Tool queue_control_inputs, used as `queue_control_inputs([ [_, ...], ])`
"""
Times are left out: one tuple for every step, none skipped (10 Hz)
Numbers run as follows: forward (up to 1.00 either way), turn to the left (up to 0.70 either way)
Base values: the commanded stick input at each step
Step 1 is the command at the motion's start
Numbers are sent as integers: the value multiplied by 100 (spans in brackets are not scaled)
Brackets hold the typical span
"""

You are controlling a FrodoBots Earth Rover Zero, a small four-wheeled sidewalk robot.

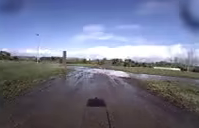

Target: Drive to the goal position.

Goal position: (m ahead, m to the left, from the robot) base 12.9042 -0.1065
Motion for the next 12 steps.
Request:
queue_control_inputs([
  [70,0],
  [70,0],
  [70,0],
  [70,0],
  [70,0],
  [70,0],
  [70,0],
  [70,0],
  [70,0],
  [70,0],
  [70,0],
  [70,0],
])
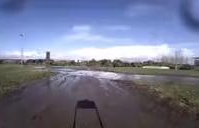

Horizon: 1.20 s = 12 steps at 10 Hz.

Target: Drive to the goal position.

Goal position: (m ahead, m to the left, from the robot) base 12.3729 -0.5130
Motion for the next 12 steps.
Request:
queue_control_inputs([
  [70,0],
  [70,1],
  [70,15],
  [70,29],
  [70,27],
  [70,14],
  [70,0],
  [70,0],
  [70,0],
  [70,0],
  [70,0],
  [70,0],
])
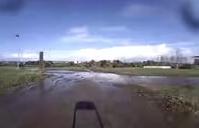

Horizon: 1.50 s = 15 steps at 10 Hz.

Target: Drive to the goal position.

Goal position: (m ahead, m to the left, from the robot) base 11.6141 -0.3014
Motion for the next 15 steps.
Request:
queue_control_inputs([
  [70,0],
  [70,0],
  [70,0],
  [70,3],
  [70,7],
  [70,35],
  [70,35],
  [70,35],
  [70,35],
  [70,35],
  [70,35],
  [70,35],
  [70,0],
  [70,0],
  [70,0],
])
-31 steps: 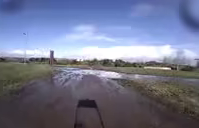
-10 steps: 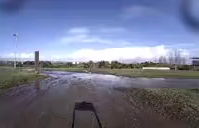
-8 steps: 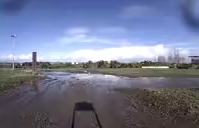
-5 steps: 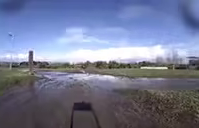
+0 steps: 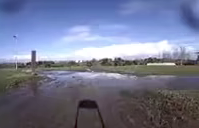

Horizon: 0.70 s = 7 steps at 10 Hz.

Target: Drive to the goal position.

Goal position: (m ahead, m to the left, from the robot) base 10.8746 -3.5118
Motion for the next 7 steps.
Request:
queue_control_inputs([
  [70,0],
  [70,0],
  [70,0],
  [70,0],
  [70,0],
  [70,0],
  [70,0],
])
